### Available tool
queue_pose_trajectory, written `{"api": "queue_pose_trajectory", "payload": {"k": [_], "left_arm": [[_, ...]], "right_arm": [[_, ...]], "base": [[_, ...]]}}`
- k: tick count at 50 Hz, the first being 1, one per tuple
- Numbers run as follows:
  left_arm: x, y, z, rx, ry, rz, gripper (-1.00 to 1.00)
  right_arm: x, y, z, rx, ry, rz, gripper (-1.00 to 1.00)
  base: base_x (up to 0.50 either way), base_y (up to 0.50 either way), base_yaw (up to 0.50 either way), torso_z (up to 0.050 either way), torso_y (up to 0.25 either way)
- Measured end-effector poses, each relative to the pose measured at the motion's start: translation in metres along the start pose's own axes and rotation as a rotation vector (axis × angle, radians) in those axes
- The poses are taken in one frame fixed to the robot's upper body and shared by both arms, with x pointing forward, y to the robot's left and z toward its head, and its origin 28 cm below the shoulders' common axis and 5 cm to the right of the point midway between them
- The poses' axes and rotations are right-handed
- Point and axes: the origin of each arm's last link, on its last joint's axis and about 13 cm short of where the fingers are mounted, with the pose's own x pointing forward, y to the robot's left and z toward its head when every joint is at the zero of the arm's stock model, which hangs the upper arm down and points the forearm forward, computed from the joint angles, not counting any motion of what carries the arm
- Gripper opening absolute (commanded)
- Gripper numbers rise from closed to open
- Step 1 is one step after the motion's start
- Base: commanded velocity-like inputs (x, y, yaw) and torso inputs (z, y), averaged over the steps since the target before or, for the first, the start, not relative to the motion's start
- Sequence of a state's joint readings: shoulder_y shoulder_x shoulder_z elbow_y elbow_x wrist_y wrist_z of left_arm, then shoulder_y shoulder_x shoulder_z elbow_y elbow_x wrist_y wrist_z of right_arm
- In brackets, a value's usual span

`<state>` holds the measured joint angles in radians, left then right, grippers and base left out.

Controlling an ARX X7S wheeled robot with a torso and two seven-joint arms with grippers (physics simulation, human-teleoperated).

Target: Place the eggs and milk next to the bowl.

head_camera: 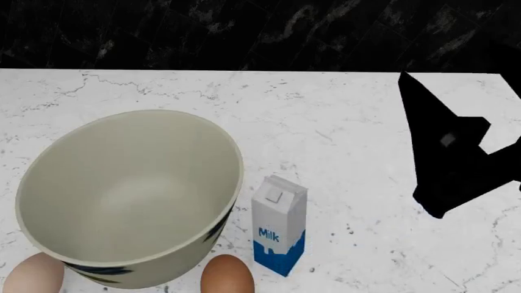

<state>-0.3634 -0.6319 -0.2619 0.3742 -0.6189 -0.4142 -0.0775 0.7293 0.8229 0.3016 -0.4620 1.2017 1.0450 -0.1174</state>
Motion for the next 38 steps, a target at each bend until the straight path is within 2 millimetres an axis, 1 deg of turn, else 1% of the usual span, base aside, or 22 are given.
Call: {"api": "queue_pose_trajectory", "payload": {"k": [11, 24, 30, 38], "left_arm": [[-0.005, 0.015, 0.01, 0.018, -0.027, 0.038, 1.0], [-0.018, 0.042, 0.025, 0.052, -0.059, 0.122, 1.0], [-0.025, 0.055, 0.032, 0.068, -0.071, 0.164, 1.0], [-0.039, 0.069, 0.039, 0.092, -0.083, 0.221, 1.0]], "right_arm": [[-0.012, -0.008, 0.017, -0.033, -0.037, -0.116, 1.0], [-0.031, -0.014, 0.038, -0.075, -0.089, -0.263, 1.0], [-0.045, -0.017, 0.048, -0.088, -0.118, -0.344, 1.0], [-0.071, -0.018, 0.057, -0.096, -0.149, -0.443, 1.0]], "base": [[0.0, 0.0, 0.0, 0.0, 0.0], [0.0, 0.0, 0.0, 0.0, 0.0], [0.0, 0.0, 0.0, 0.0, 0.0], [0.0, 0.0, 0.0, 0.0, 0.0]]}}
